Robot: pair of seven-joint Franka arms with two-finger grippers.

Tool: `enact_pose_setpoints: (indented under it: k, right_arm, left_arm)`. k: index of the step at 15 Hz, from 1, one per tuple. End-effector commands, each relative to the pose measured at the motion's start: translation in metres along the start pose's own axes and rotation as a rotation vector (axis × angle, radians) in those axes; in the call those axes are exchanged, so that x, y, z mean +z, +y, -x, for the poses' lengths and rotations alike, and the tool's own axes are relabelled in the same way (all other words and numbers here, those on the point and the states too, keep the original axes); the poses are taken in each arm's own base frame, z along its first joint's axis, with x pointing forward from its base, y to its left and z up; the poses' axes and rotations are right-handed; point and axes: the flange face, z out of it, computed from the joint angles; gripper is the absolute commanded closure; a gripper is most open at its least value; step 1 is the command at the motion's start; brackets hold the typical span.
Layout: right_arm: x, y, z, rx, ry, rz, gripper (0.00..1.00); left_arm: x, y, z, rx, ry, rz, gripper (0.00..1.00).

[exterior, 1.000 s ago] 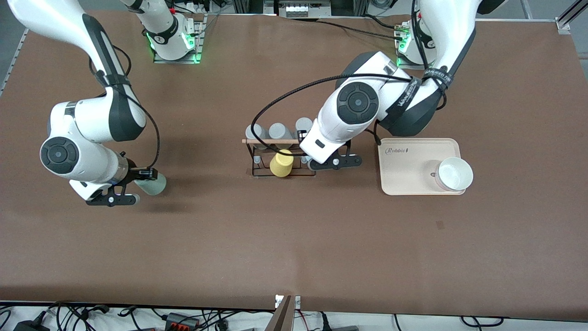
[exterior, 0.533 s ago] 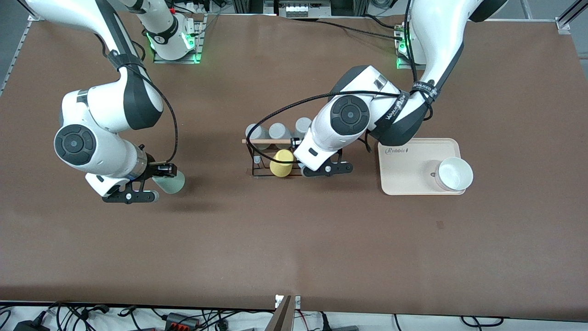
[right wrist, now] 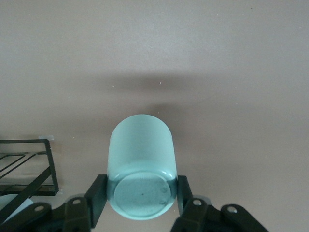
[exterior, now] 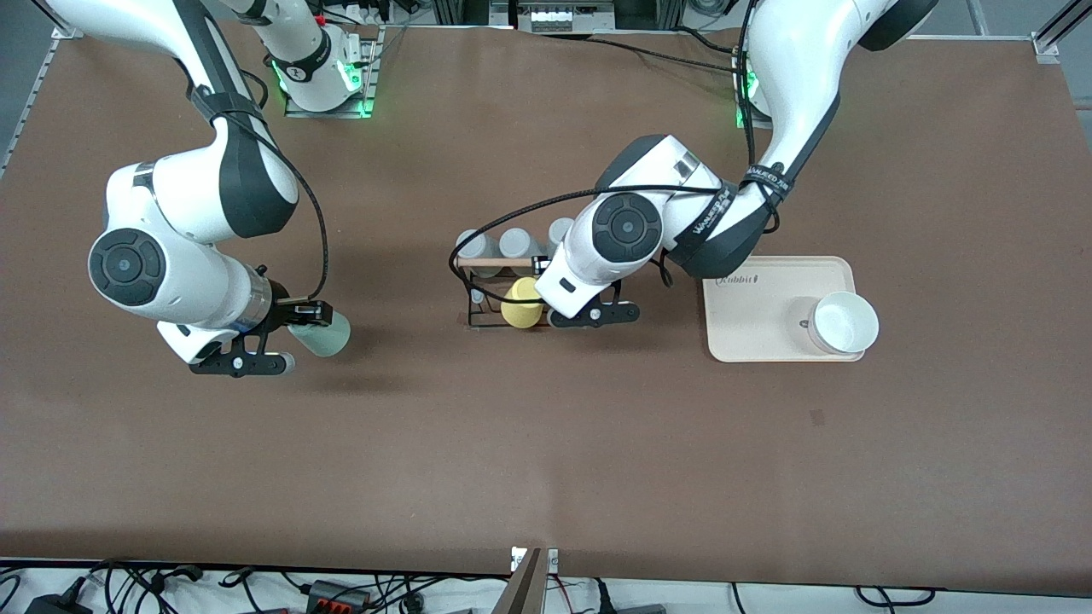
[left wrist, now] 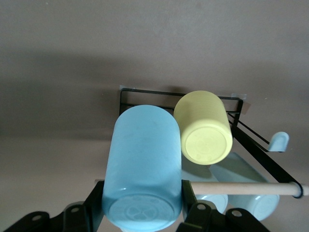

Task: Hang scattered cups on rack with three cups
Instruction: 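Hang the blue cup on the rack with the left gripper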

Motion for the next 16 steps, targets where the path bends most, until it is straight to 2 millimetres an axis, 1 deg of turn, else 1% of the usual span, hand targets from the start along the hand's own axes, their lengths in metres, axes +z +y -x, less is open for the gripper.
enact_pose_setpoints:
  k: [1,2,3,4,5,6,8,10,11,12,13,14,15,16]
  right_arm:
    - [-0.018,-0.009,-0.002,0.017,-0.011,-0.026,0.68]
    - [-0.021,-0.012,-0.001,0.020,-0.009,-0.036,0.68]
    - [-0.023,-0.014,-0.001,0.020,-0.010,-0.043,0.68]
    - [-0.024,-0.017,0.000,0.015,-0.009,-0.043,0.68]
    - [-0.025,-0.023,0.002,0.006,-0.006,-0.043,0.68]
    - [-0.026,-0.029,0.004,-0.002,-0.004,-0.040,0.68]
    - [-0.033,-0.040,0.006,0.001,0.008,-0.044,0.68]
    - [-0.036,-0.047,0.009,0.007,0.002,-0.039,0.68]
    - [-0.041,-0.053,0.010,0.012,0.006,-0.042,0.68]
    - [-0.045,-0.059,0.012,0.021,0.004,-0.040,0.68]
    - [-0.047,-0.070,0.014,0.030,0.008,-0.040,0.68]
    - [-0.050,-0.084,0.018,0.030,0.015,-0.041,0.68]
    - [-0.047,-0.101,0.023,0.028,0.015,-0.036,0.68]
    - [-0.044,-0.121,0.027,0.039,0.020,-0.037,0.68]
  left_arm:
    - [0.002,0.002,-0.003,0.038,-0.006,0.007,0.86]
    - [0.002,0.002,-0.003,0.092,-0.005,0.006,0.83]
    - [0.004,0.002,-0.003,0.121,-0.007,0.004,0.77]
    - [0.004,0.001,-0.004,0.120,-0.006,0.003,0.42]
    - [-0.005,-0.001,-0.005,0.118,0.010,0.002,0.02]
    - [-0.018,-0.007,-0.008,0.109,0.023,0.009,0.00]
    - [-0.062,-0.030,-0.018,0.076,0.080,0.037,0.00]
    - [-0.105,-0.063,-0.029,0.031,0.122,0.060,0.00]
    - [-0.119,-0.076,-0.032,0.014,0.129,0.061,0.00]
    - [-0.131,-0.094,-0.036,-0.010,0.128,0.047,0.00]
    - [-0.141,-0.121,-0.050,-0.047,0.151,0.016,0.00]
    - [-0.164,-0.146,-0.056,-0.062,0.216,-0.029,0.00]
    - [-0.189,-0.161,-0.053,-0.049,0.280,-0.062,0.00]
    - [-0.206,-0.174,-0.050,-0.045,0.302,-0.069,0.00]
